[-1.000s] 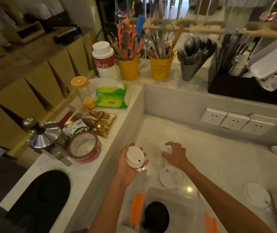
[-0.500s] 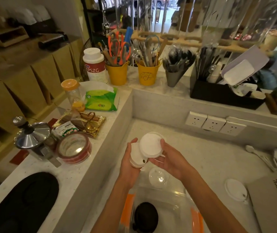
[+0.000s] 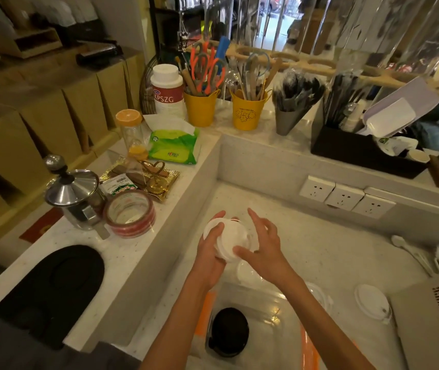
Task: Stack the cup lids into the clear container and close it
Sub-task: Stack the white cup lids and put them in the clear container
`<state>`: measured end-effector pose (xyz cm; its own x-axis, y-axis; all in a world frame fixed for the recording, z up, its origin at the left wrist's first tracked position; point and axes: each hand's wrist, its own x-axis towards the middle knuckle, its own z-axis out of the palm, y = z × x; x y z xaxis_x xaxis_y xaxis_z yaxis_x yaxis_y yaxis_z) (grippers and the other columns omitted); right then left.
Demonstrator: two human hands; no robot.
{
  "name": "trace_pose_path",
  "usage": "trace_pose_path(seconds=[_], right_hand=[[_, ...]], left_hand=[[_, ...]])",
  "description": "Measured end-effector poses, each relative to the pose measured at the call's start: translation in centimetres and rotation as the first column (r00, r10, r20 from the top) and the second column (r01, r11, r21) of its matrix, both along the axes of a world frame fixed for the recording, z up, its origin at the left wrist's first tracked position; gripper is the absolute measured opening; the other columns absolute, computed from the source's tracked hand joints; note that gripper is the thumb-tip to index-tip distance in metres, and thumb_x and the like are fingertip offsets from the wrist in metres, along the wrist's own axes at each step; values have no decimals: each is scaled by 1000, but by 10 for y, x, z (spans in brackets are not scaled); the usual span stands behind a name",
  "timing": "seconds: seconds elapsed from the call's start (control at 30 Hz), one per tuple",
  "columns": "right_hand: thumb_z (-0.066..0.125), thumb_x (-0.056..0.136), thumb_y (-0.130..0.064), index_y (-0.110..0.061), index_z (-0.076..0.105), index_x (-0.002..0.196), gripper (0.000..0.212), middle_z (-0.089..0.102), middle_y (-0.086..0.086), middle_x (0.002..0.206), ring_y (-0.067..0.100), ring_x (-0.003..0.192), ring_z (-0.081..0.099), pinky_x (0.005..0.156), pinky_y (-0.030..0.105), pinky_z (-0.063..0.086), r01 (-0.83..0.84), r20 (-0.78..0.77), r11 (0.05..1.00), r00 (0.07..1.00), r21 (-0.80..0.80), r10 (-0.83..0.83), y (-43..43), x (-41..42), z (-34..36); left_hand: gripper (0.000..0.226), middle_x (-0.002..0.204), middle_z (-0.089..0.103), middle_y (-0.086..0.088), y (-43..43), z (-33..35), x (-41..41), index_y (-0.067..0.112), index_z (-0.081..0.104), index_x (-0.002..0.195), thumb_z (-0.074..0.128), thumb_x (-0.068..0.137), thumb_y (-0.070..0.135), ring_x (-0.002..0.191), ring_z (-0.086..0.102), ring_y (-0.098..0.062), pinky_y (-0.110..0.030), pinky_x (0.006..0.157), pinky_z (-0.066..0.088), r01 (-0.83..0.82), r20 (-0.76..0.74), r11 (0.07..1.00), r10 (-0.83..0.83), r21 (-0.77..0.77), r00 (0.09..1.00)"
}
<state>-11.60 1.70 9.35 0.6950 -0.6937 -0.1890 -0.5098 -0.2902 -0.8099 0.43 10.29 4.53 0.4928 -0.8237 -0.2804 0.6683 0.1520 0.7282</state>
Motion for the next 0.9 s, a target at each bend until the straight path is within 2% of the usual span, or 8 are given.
trace_pose_path(seconds=[0.1, 0.23, 0.37, 0.47, 0.57, 0.7, 0.8, 0.9], right_hand=[[72, 87, -34, -38, 34, 149, 73, 28, -8, 154, 23, 141, 29, 110, 48, 42, -227, 19, 973, 973, -28, 228, -9, -2, 6], [77, 76, -49, -34, 19, 155, 99, 24, -12, 158, 17, 142, 31, 113, 46, 38, -340, -125, 940, 934, -24, 335, -15, -3, 16], [71, 74, -60, -42, 31, 146, 84, 46, -8, 135, 16, 117, 54, 93, 36, 53, -248, -127, 953, 965, -175, 228, -3, 3, 26], [68, 67, -69, -44, 38, 134, 78, 52, -11, 119, 13, 98, 57, 74, 27, 47, -187, -166, 956, 974, -227, 152, 1, 6, 35], [65, 67, -73, -36, 45, 130, 76, 60, -9, 115, 12, 92, 57, 74, 29, 46, -193, -230, 940, 964, -280, 130, 3, 8, 39], [43, 69, -89, -18, 51, 123, 89, 70, -1, 105, 17, 83, 67, 71, 33, 54, -90, -321, 958, 947, -273, -3, 8, 13, 38], [37, 65, -94, -15, 49, 117, 95, 68, -1, 100, 17, 79, 65, 61, 29, 46, -81, -379, 972, 926, -222, -10, 7, 14, 36], [28, 65, -96, -16, 48, 111, 95, 67, -1, 93, 17, 76, 64, 64, 31, 48, -151, -446, 973, 893, -175, 58, 0, 14, 32]], left_hand=[[46, 136, 64, -21, 0, 6, -3, 28, 59, 138, 59, 94, 39, 125, 60, -42, -59, 101, 49, -15, 41, 999, 13, 36, 999], [39, 131, 68, -18, -4, 16, -5, 30, 62, 135, 56, 97, 40, 119, 67, -37, -54, 94, 57, -47, 63, 998, 44, 41, 997], [45, 126, 71, -12, -4, 23, -14, 30, 60, 137, 48, 100, 52, 111, 71, -28, -42, 82, 61, -37, 50, 999, 37, 8, 998], [56, 130, 69, -14, -3, 23, -19, 29, 59, 139, 36, 100, 62, 114, 69, -29, -39, 82, 60, -34, -8, 999, 34, -19, 999], [59, 142, 62, -11, -2, 21, -21, 26, 58, 142, 28, 103, 59, 126, 62, -32, -41, 95, 58, -77, -33, 997, 77, -12, 996], [58, 147, 60, -2, -4, 20, -23, 22, 55, 144, 28, 105, 55, 132, 59, -28, -45, 106, 52, -126, -48, 992, 125, -7, 991], [62, 147, 59, -5, -6, 22, -25, 18, 55, 144, 37, 100, 58, 136, 53, -33, -55, 114, 42, -130, -53, 991, 131, 22, 990], [61, 141, 64, -5, -5, 17, -26, 21, 58, 140, 43, 96, 61, 128, 61, -33, -53, 104, 52, -84, -52, 995, 87, 49, 995]])
